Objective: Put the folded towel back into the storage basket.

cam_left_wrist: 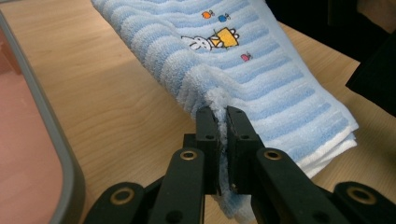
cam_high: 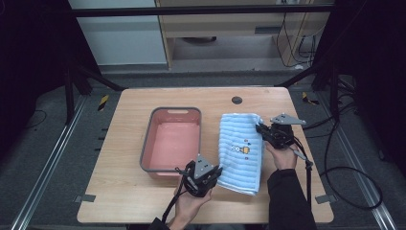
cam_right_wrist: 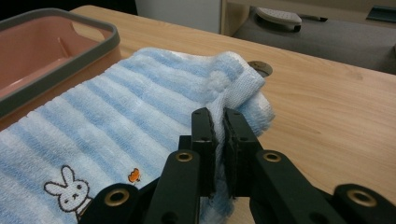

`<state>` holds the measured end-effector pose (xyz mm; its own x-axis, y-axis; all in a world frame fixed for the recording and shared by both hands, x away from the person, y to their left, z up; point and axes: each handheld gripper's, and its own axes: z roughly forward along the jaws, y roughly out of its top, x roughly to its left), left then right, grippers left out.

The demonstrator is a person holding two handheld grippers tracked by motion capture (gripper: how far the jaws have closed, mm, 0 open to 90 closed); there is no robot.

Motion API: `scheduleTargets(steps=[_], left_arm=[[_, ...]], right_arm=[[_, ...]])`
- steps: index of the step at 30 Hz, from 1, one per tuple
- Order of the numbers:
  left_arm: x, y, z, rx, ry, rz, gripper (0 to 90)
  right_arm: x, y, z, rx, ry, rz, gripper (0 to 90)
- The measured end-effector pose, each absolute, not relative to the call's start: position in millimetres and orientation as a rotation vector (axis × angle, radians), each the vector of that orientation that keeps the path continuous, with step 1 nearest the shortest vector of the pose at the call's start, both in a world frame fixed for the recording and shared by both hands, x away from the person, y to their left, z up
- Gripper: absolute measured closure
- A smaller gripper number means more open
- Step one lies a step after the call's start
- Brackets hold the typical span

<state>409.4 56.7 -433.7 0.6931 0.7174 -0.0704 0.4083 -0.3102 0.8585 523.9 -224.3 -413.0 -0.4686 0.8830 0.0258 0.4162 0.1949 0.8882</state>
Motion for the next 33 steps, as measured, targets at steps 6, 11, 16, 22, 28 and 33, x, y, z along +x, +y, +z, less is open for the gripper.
scheduleTargets(steps=[6,11,16,22,28,33], left_arm=[[408.2,61.1,-420.0,1.932,0.848,0.433,84.6],[406.2,64.8,-410.1,1.927,0.823,0.456,84.5],[405.4,70.7,-401.7,1.913,0.812,0.475,84.6],[405.9,81.2,-389.9,1.897,0.804,0.494,84.5],[405.8,91.9,-380.8,1.888,0.802,0.521,84.5],[405.6,105.8,-372.4,1.865,0.813,0.538,84.5]], right_arm=[[520.3,-221.2,-398.6,1.182,1.954,1.234,84.4],[518.7,-219.0,-387.7,1.170,1.940,1.245,84.4],[518.2,-213.3,-373.2,1.145,1.929,1.255,84.4],[519.7,-204.3,-360.9,1.125,1.929,1.265,84.4],[523.1,-194.1,-351.6,1.108,1.930,1.286,84.4],[527.3,-180.7,-339.2,1.079,1.934,1.299,84.4]])
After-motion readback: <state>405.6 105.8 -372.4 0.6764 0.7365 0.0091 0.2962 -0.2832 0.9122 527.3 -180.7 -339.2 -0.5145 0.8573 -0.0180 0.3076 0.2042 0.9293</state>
